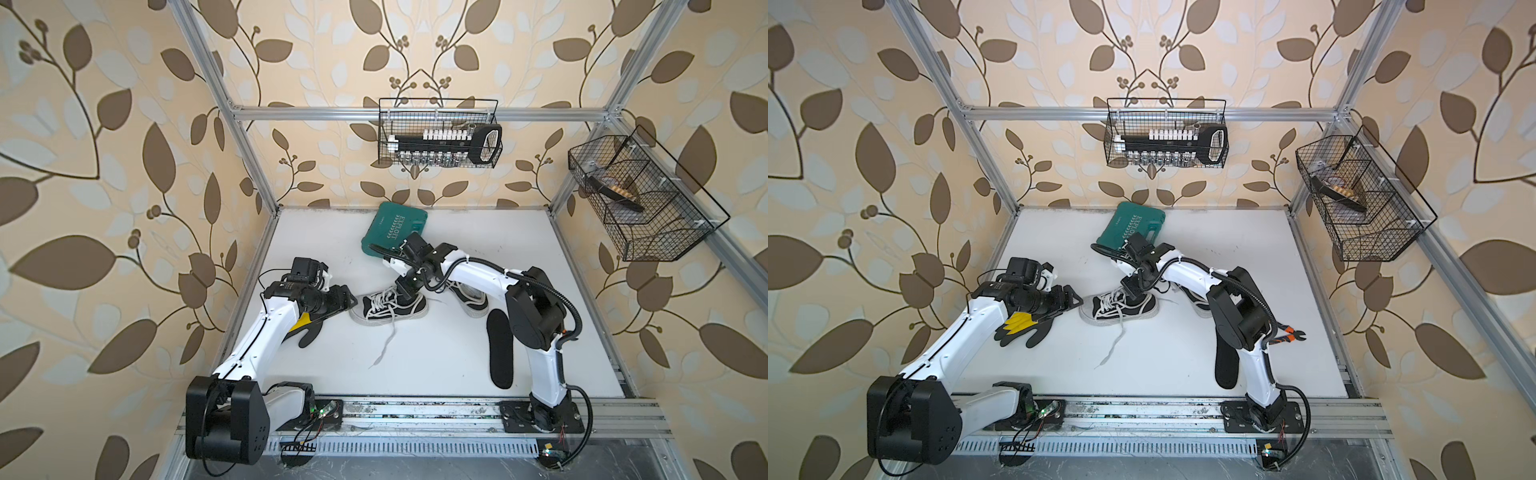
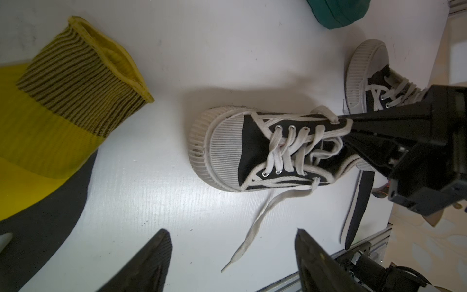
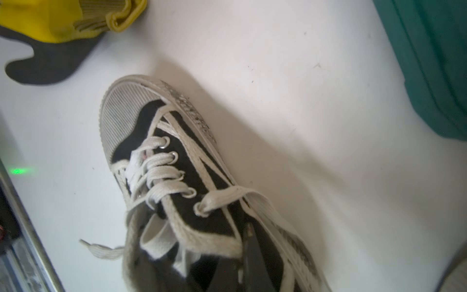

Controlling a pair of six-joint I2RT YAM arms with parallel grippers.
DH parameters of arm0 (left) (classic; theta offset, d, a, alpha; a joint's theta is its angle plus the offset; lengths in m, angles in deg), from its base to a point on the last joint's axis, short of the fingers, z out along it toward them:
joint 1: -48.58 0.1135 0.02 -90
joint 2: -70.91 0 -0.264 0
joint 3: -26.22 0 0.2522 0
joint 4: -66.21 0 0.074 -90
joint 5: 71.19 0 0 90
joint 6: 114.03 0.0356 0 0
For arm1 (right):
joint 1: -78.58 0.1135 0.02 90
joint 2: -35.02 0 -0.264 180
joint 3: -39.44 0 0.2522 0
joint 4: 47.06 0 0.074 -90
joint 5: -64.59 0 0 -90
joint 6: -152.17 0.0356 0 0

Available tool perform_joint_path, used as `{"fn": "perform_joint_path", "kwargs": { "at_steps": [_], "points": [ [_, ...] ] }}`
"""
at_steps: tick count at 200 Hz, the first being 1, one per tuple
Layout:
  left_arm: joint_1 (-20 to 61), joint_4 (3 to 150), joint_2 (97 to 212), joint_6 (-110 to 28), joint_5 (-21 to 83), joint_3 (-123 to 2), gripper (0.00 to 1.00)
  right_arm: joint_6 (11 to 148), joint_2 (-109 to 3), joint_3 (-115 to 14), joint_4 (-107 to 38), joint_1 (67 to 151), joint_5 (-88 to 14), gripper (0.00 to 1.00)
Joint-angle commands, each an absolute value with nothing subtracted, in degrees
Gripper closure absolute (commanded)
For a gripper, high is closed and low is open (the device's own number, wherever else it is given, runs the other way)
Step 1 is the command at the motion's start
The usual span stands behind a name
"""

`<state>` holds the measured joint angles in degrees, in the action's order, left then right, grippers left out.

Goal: Insert the insole into the shoe
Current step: Adjust the shoe at the center of the board.

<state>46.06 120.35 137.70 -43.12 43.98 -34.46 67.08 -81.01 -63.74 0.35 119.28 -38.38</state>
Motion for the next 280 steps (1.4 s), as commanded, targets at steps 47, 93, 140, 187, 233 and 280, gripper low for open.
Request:
{"fn": "perform_joint_path", "kwargs": {
  "at_steps": [47, 93, 140, 187, 233, 280],
  "points": [
    [46.62, 119.78, 134.83, -44.58, 42.83, -34.65, 0.22, 119.99, -66.34, -46.39, -20.60, 126.52, -22.26, 1.00],
    [46.71, 120.59, 134.42, -44.55, 42.63, -35.15, 0.21, 136.98, -70.69, -46.82, -25.09, 131.13, -14.71, 1.00],
    [46.65, 123.04, 134.55, -42.75, 43.24, -36.76, 0.21, 143.27, -74.10, -47.32, -26.78, 131.93, -11.16, 1.00],
    [46.65, 123.31, 133.85, -41.02, 43.43, -37.38, 0.21, 129.84, -66.72, -44.45, -24.42, 132.60, -10.21, 0.29],
    [46.57, 121.10, 133.83, -42.56, 45.19, -36.79, 0.20, 120.67, -48.96, -36.56, -13.21, 133.37, 0.90, 0.17],
    [44.98, 117.70, 134.69, -45.01, 46.90, -35.68, 0.21, 125.97, -28.35, -20.70, 2.83, 116.81, -0.63, 0.15]
  ]
}}
